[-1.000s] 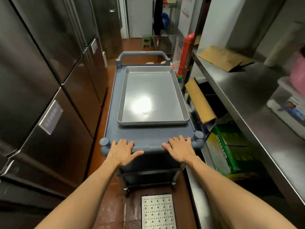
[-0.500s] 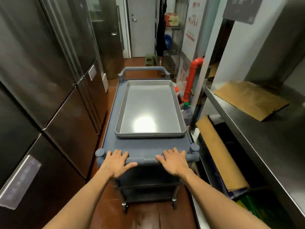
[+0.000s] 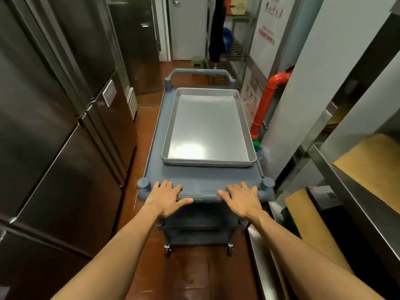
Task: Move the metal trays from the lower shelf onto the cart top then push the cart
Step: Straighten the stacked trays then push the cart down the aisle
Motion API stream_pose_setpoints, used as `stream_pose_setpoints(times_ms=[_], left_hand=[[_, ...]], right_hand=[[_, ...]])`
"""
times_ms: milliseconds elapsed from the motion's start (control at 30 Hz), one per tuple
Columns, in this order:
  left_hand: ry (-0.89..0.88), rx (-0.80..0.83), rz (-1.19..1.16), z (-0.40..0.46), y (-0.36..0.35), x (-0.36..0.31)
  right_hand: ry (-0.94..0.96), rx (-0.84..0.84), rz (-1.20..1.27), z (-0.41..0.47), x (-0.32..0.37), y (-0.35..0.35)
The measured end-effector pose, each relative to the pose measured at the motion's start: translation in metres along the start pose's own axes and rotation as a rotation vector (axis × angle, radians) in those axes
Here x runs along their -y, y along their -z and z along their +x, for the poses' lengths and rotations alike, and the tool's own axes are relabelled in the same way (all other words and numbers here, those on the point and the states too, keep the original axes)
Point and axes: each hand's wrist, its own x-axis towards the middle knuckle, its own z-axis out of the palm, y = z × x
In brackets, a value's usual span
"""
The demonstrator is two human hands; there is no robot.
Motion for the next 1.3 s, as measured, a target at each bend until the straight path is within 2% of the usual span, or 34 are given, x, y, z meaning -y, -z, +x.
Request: stream_pose_setpoints(times_ms=[267,467,633,900,1100,1167,1200,1300], left_hand=[[-0.009,-0.008,-0.010,0.108,0.009,0.000],[-0.003,0.025,-0.009,0.158,0.022,-0.003],[0.040,0.081,-0.074,0.182,0.029,-0.017],[0.055,0.019,-0.196,0.194,0.033,-0.035],[0.106,0.064,-0.240,0.193,0.038,-0.036],[0.149,0.067,-0.313,0.192,0.039,-0.037],[0.182,0.054,-0.420,0.187,0.042,-0.039],[0.273,-0.101,-0.971,0.178,0.059,-0.055]], right_hand=[[-0.017,0.013,0.002,0.093,-0.050,0.022],[-0.005,0.015,-0.010,0.136,-0.076,0.031],[-0.008,-0.002,-0.006,0.152,-0.096,0.033],[0.000,-0.043,0.024,0.161,-0.120,0.035],[0.019,-0.035,0.039,0.161,-0.118,0.037],[0.016,-0.008,0.060,0.162,-0.119,0.040],[0.006,0.002,0.098,0.159,-0.119,0.042],[-0.020,-0.049,0.245,0.154,-0.119,0.052]])
